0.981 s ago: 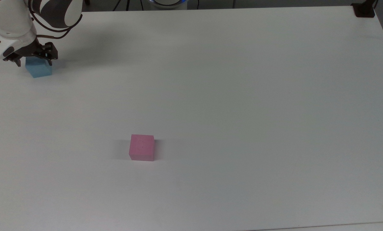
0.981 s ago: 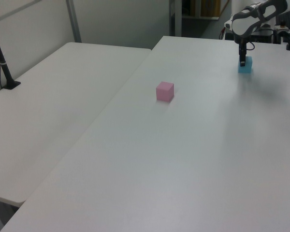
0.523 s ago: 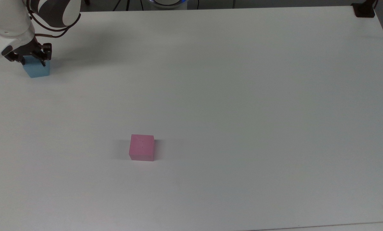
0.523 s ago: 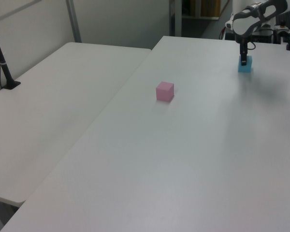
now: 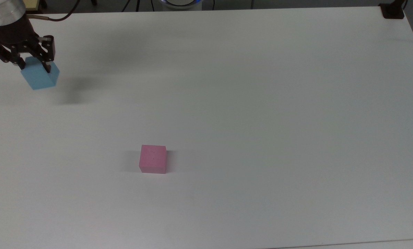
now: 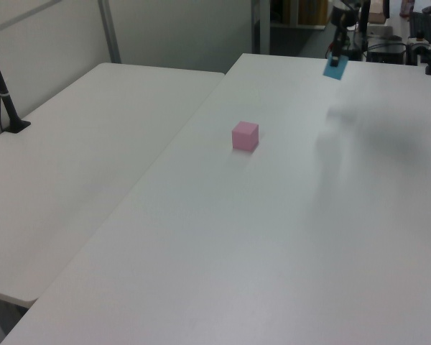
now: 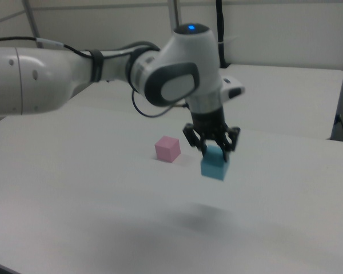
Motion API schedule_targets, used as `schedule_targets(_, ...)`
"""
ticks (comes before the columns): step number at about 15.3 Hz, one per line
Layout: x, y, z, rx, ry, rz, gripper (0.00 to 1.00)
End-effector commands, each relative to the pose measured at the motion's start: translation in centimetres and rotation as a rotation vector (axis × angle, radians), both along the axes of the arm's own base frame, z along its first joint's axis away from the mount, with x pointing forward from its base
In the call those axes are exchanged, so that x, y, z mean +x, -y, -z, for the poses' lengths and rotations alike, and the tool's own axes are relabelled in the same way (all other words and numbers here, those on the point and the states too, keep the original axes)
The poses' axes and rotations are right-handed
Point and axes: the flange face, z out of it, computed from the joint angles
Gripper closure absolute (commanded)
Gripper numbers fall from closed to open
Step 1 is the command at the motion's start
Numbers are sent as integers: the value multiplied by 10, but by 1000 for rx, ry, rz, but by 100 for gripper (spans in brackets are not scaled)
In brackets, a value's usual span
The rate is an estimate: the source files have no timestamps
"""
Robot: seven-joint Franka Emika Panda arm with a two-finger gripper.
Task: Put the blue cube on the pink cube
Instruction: 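Lift the light-blue cube and carry it over the pink cube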
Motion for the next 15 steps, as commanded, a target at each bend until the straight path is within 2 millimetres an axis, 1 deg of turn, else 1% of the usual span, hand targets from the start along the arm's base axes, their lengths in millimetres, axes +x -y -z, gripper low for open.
schedule_targets(1, 53, -86, -7, 13, 32, 84, 86)
schedule_targets(2, 67, -109, -9, 9, 44, 95, 86)
schedule_targets(4, 90, -154, -1, 3, 47, 113, 86)
schedule_targets(6, 108, -196, 13, -10, 45, 110, 83)
schedule_targets(7, 117, -213, 18, -20, 57, 111, 82)
schedule_targets(9, 130, -242, 29, -30, 95, 105, 82)
schedule_targets(10, 134, -252, 37, -38, 108, 103, 82)
schedule_targets(11, 140, -261, 38, -43, 127, 103, 82)
schedule_targets(13, 150, -270, 44, -54, 138, 108, 82)
schedule_targets(15, 154, -274, 52, -61, 134, 103, 82)
